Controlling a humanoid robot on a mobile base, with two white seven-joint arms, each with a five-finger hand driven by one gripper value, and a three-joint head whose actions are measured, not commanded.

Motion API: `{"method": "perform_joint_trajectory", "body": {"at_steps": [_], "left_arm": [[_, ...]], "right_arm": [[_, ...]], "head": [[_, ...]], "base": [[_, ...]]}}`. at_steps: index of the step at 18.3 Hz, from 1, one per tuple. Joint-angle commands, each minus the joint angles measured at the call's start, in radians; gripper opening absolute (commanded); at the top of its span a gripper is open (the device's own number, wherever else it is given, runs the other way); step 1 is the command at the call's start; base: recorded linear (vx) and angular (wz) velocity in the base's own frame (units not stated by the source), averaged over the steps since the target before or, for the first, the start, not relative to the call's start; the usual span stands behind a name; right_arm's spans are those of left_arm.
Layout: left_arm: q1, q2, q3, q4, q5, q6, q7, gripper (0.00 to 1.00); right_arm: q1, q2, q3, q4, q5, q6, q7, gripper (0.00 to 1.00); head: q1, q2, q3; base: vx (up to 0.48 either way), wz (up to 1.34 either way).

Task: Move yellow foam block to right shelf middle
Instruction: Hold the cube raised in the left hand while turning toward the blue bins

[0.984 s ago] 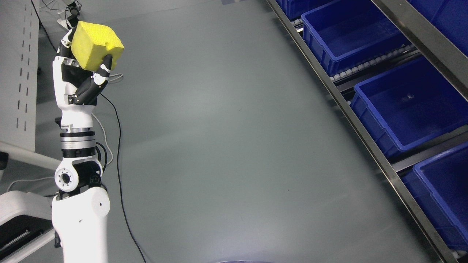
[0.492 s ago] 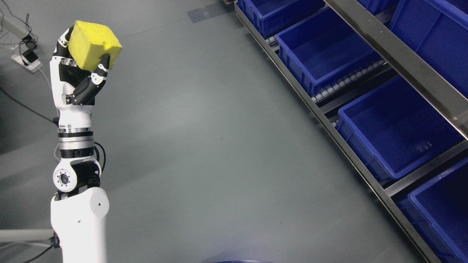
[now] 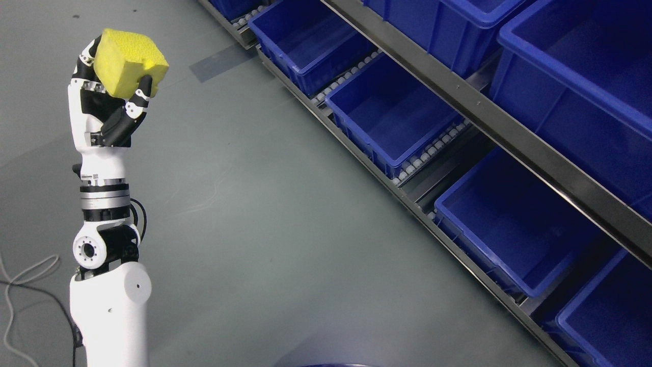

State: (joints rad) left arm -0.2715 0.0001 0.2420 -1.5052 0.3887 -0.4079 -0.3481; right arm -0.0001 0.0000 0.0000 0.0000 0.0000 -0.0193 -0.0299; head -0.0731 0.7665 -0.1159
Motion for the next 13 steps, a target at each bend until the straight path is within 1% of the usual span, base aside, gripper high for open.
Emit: {"method": "perform_joint_trajectory", "body": {"at_steps": [1,4,7,10,13], "left_arm": [[0.000,0.017,-0.004,-0.006,0.001,0.001,0.000,0.34],[0.000,0.017,-0.013,-0.006,-0.001,0.001,-0.002,0.33],[0.009,0.017,-0.056,-0.027,-0.001,0.001,-0.003,0.33],[0.017,0.017,-0.107,-0.069,-0.001,0.001,-0.002,0.33],[0.025,0.017,-0.150,-0.125,-0.002,0.001,-0.005,0.33]], "right_arm": [[0.025,-0.017,-0.012,-0.017,0.003,-0.001,0.001,1.00],[0.023,-0.017,-0.012,-0.017,0.003,-0.001,0.001,1.00],[0.023,-0.017,-0.012,-0.017,0.003,-0.001,0.001,1.00],[0.023,-0.017,-0.012,-0.017,0.003,-0.001,0.001,1.00],[0.023,-0.017,-0.012,-0.017,0.003,-0.001,0.001,1.00]], "head": [[0.0000,0.000,0.000],[0.0000,0.000,0.000],[0.0000,0.000,0.000],[0.0000,0.000,0.000],[0.0000,0.000,0.000]], "base": [[0.419,-0.44],[0.407,-0.45],[0.370,-0.48],[0.343,-0.49],[0.251,-0.49]]}}
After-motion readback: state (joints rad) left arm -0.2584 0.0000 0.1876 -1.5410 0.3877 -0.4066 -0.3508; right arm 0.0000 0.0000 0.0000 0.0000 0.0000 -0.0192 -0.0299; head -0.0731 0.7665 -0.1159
